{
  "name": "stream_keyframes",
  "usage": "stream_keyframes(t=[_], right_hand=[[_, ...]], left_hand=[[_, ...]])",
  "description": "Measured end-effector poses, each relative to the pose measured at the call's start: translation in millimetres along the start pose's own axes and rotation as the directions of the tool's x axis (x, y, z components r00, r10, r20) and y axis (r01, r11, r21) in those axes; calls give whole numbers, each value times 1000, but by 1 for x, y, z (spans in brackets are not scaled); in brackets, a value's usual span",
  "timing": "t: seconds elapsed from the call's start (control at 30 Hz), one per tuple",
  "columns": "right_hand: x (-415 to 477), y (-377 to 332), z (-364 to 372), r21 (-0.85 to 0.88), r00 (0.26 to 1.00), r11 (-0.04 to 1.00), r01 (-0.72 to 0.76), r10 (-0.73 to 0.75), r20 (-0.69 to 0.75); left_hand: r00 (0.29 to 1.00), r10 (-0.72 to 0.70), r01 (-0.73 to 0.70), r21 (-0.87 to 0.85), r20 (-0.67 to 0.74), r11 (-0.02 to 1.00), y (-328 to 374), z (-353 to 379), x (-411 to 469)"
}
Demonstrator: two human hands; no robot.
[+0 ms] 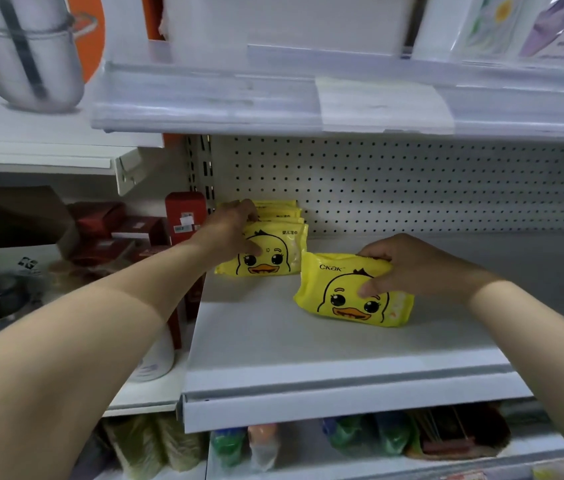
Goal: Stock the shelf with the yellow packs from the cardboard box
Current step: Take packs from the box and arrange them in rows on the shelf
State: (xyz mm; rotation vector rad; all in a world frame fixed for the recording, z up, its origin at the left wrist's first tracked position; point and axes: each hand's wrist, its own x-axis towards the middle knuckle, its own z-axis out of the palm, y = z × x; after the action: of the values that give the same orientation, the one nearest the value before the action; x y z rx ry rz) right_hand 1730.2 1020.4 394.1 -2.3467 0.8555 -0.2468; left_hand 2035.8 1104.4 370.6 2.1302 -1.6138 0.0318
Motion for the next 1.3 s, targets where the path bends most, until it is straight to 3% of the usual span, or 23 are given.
stream_keyframes(t=[0.27,0.53,0.7,1.07,1.3], right_hand=[[15,-8,7,-1,1000,1000,12,-12,-9],[61,-42,31,-100,998,993,68,-67,20],[96,-64,51,-204,993,974,103,-113,-36],[112,-66,72,-416,933,903,106,-235,-273],[80,-62,66,-406,918,912,63,-213,-336]], left_hand=[[995,71,-57,181,-70,982,-3,-1,2],[982,-2,2,3,-189,1000,-19,-17,-6],[957,-50,35,-55,-286,998,-30,-29,-7],[971,-140,104,-187,-194,977,-22,-20,-40],[961,-224,199,-160,-160,967,-5,-25,-62]])
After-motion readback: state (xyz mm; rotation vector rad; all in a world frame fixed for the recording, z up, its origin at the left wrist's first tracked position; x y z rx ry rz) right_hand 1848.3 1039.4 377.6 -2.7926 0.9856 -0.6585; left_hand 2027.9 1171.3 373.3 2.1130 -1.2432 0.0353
